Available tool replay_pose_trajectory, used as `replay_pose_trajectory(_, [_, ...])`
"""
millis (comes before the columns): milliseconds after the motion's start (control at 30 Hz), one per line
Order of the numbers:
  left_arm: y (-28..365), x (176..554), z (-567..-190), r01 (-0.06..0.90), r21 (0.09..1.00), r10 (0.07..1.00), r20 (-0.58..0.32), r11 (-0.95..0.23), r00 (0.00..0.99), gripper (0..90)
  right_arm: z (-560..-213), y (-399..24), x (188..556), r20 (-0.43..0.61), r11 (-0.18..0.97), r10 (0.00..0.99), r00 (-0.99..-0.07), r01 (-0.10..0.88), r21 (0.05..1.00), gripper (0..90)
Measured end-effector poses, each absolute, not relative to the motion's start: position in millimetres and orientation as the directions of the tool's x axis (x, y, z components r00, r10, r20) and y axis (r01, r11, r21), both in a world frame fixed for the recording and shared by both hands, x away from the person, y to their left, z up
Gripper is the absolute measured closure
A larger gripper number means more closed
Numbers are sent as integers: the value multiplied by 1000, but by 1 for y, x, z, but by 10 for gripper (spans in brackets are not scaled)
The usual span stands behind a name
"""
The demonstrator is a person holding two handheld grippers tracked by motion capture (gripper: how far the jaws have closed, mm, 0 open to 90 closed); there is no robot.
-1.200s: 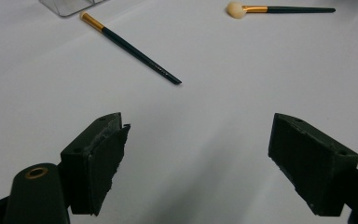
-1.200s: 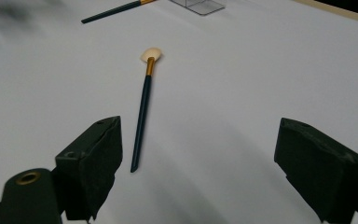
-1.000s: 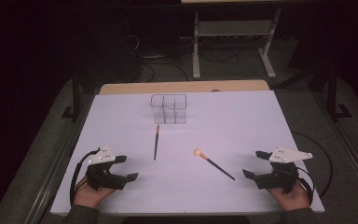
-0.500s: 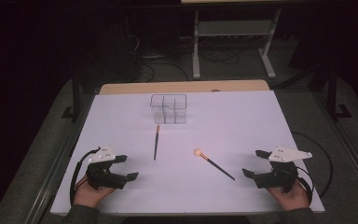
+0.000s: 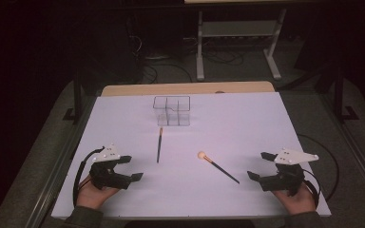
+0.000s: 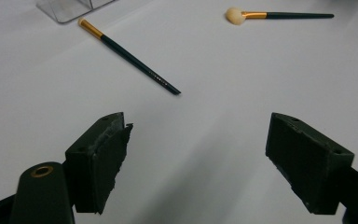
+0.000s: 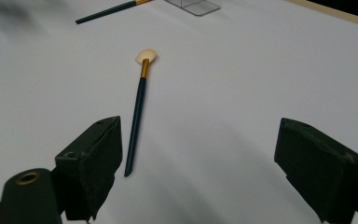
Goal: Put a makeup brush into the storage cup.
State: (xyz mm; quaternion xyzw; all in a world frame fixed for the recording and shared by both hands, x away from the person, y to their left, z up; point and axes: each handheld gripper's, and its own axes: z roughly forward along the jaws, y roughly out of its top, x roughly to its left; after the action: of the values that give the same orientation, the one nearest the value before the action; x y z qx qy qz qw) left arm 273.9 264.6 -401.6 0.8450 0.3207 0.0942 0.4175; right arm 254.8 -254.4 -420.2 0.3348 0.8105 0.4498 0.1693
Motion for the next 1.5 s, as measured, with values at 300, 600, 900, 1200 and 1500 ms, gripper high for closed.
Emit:
replay_pose_trajectory(300, [259, 283, -399, 470, 758, 615, -117, -452, 780, 208, -422, -251, 256, 22, 383, 688, -726, 388, 838, 141])
replay_pose_trajectory(600, [249, 300, -392, 475, 755, 603, -134, -452, 786, 208, -421, -250, 258, 24, 384, 688, -725, 393, 836, 141])
replay_pose_trajectory(900, [237, 310, -381, 457, 743, 579, -116, -489, 807, 211, -421, -249, 262, 27, 381, 688, -725, 393, 837, 142])
replay_pose_trajectory(1200, [229, 323, -370, 469, 735, 581, -125, -490, 804, 192, -419, -246, 264, 23, 383, 682, -731, 384, 840, 142])
replay_pose_trajectory(1500, [217, 340, -362, 481, 709, 588, -115, -515, 800, 221, -416, -247, 264, 11, 387, 680, -733, 372, 844, 142])
